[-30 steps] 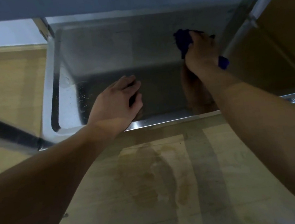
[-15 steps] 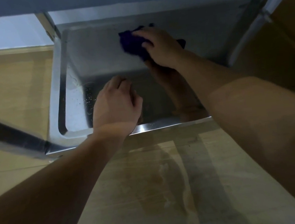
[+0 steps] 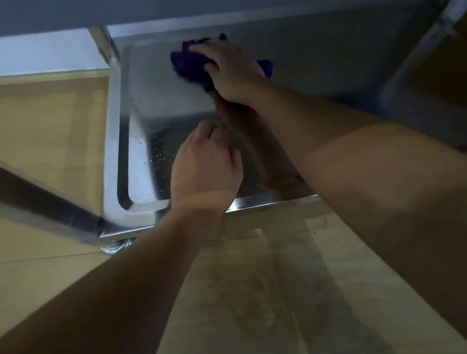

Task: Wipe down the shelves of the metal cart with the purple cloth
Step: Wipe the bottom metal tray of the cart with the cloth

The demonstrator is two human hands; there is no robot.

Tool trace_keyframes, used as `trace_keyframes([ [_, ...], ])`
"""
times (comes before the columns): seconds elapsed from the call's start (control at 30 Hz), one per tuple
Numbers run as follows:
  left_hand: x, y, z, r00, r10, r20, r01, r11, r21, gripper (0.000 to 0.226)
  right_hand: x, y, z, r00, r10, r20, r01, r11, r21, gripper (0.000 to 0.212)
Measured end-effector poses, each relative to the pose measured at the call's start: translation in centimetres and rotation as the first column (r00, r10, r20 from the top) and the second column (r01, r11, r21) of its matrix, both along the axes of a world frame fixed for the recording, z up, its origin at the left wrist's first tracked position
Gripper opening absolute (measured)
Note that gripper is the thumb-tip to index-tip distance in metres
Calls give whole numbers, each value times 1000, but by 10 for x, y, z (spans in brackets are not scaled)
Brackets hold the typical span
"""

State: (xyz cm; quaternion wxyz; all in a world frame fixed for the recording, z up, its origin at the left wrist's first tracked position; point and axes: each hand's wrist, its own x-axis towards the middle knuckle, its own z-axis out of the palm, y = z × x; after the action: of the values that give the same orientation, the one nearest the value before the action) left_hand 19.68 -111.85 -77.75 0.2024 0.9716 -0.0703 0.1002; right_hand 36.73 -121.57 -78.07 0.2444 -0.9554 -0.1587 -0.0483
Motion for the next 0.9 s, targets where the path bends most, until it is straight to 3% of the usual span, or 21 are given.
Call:
trace_keyframes([
  [0.03, 1, 0, 0, 1000, 4, -7, -4, 1000, 6, 34, 2, -5, -1, 998, -62, 18, 62, 998, -3, 46],
  [0.1, 1, -1, 0, 1000, 20, -17, -20, 1000, 11, 35, 11, -20, -2, 939, -344, -4, 344, 938, -40, 48],
  [0.17, 1, -3, 0, 1000, 25, -17, -25, 1000, 8, 36, 16, -32, -1, 778, -626, -59, 622, 780, -70, 52],
  [0.23, 2, -3, -1, 1000, 27, -14, -27, 1000, -5, 34, 22, -26, 1, 679, -726, -110, 723, 687, -71, 52],
  [0.27, 2, -2, -1, 999, 30, -11, -30, 999, -15, 32, 26, -15, 0, 678, -726, -116, 724, 687, -66, 50],
  [0.33, 3, -2, -2, 1000, 29, -11, -29, 999, -32, 30, 30, 11, 1, 814, -572, -99, 572, 820, -32, 49],
  [0.4, 2, -2, -1, 1000, 16, -13, -17, 999, -41, 31, 30, 35, 1, 985, -154, -75, 155, 988, -3, 49],
  [0.43, 2, -1, -1, 1000, 12, -10, -12, 999, -44, 32, 25, 39, 3, 997, 36, -73, -37, 999, -6, 48],
  [0.5, 2, -1, -2, 1000, 11, -2, -11, 999, -49, 32, 20, 30, 5, 976, 206, -68, -206, 978, -3, 47],
  [0.57, 2, -1, -2, 1000, 7, 0, -7, 999, -50, 31, 19, 10, 2, 988, 153, -21, -153, 988, 14, 48],
  [0.63, 2, -2, -4, 1000, 2, 2, -2, 999, -41, 32, 20, -19, -2, 989, -146, -19, 146, 989, 6, 49],
  [0.67, 3, -3, -5, 1000, 1, 2, -1, 999, -33, 33, 18, -35, -2, 940, -340, -41, 339, 941, -26, 50],
  [0.73, 4, -3, -5, 1000, -2, 0, 2, 1000, -16, 33, 9, -53, -2, 862, -501, -80, 500, 865, -37, 50],
  [0.77, 4, -3, -5, 1000, -2, -3, 2, 1000, -12, 33, 2, -53, -2, 894, -441, -80, 442, 897, -7, 50],
  [0.83, 4, -3, -4, 1000, 4, -1, -4, 1000, -7, 32, -15, -39, -1, 987, -155, -44, 158, 985, 70, 48],
  [0.9, 4, -4, -4, 1000, 13, 14, -14, 1000, 11, 29, -37, -21, 0, 991, 116, -61, -111, 991, 77, 46],
])
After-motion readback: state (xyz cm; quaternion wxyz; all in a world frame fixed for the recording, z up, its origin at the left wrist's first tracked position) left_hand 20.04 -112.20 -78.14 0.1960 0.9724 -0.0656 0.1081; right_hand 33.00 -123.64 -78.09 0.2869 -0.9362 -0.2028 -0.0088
